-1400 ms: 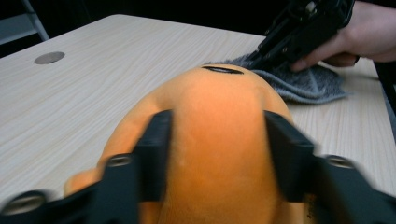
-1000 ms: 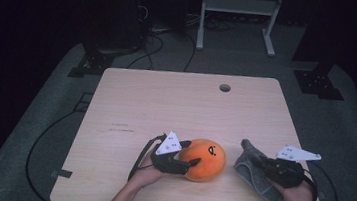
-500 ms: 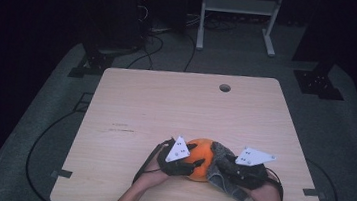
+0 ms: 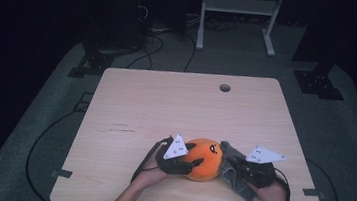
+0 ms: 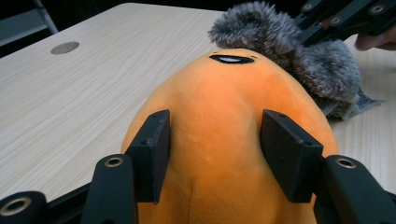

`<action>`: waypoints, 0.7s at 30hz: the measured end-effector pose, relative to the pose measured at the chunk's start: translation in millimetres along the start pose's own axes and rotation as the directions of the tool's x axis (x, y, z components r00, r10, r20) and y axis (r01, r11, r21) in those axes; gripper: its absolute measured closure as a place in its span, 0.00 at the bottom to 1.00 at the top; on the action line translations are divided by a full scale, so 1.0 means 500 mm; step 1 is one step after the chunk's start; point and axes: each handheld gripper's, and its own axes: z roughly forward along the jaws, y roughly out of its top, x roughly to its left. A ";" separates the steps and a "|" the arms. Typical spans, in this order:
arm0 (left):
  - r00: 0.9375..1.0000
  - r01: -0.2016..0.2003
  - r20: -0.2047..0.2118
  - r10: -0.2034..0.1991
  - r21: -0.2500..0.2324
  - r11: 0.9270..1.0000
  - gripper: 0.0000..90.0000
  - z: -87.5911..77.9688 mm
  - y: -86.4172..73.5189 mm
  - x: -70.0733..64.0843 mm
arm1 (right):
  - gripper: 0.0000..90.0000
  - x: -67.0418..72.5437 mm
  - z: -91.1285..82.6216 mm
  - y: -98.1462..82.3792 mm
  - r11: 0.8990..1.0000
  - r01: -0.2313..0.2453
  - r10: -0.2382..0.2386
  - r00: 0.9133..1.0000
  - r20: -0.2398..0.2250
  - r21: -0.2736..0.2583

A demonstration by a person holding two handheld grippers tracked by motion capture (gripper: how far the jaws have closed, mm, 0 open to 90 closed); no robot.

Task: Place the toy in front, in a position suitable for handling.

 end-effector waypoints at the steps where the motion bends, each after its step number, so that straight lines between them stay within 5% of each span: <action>1: 1.000 -0.004 -0.001 0.004 0.007 1.000 0.48 0.002 0.001 0.000 | 0.89 0.002 -0.002 0.002 1.000 0.000 0.000 1.000 -0.012 -0.015; 6: 1.000 0.010 -0.001 -0.010 0.010 1.000 0.48 0.001 -0.005 0.004 | 0.89 0.029 0.002 0.027 0.996 0.042 -0.047 0.997 -0.056 -0.073; 10: 0.999 0.023 0.030 -0.022 -0.003 1.000 0.46 -0.004 0.002 0.007 | 0.90 0.007 0.008 0.010 0.999 -0.010 0.007 0.998 -0.060 -0.047; 13: 0.997 0.061 0.038 -0.060 -0.025 0.998 0.24 -0.026 0.020 0.019 | 0.90 0.001 0.008 0.004 0.999 -0.021 0.019 0.999 -0.048 -0.041; 16: 0.998 0.067 0.021 -0.067 -0.010 0.998 0.30 -0.035 0.015 0.036 | 0.90 -0.002 0.009 0.002 0.999 -0.030 0.028 0.998 -0.050 -0.041; 21: 0.996 0.064 0.055 -0.066 0.023 0.998 0.44 -0.021 -0.003 0.036 | 0.90 -0.001 0.011 0.003 0.999 -0.026 0.024 0.998 -0.051 -0.039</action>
